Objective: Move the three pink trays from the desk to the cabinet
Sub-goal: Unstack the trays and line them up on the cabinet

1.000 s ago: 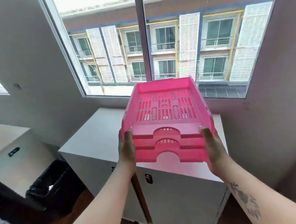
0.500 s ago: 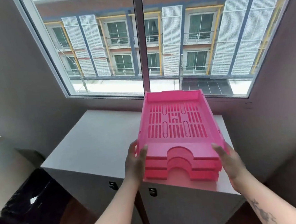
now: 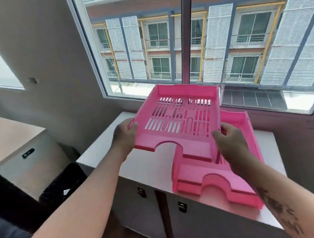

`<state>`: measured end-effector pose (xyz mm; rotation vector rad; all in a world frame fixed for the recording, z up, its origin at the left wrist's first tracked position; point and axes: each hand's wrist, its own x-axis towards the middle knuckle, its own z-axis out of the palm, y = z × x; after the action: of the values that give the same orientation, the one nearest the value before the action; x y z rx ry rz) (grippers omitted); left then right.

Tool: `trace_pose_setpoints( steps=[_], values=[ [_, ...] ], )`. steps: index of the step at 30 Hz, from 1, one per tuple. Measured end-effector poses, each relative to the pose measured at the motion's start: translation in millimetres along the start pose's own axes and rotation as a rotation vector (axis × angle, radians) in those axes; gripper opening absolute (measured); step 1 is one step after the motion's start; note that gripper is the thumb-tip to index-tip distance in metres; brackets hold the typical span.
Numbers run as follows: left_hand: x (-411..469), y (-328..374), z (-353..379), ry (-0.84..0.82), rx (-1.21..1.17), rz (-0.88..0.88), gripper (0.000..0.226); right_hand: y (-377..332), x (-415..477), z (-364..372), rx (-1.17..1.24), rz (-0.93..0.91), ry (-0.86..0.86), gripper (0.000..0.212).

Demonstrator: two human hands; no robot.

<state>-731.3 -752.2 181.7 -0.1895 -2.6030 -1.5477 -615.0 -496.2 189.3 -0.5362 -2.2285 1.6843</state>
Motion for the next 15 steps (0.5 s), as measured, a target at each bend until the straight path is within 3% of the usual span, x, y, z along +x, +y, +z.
trace_pose_setpoints(
  steps=[3, 7, 15],
  values=[
    [36, -30, -52, 0.030, 0.024, -0.048, 0.027, -10, 9, 66, 0.032, 0.004, -0.119, 0.017],
    [79, -86, -97, 0.091, 0.022, -0.122, 0.028, -18, 22, 152, 0.052, 0.054, -0.124, 0.019],
    [115, -187, -112, 0.007, 0.014, -0.198, 0.026, 25, 33, 251, -0.030, 0.183, -0.096, 0.023]
  ],
)
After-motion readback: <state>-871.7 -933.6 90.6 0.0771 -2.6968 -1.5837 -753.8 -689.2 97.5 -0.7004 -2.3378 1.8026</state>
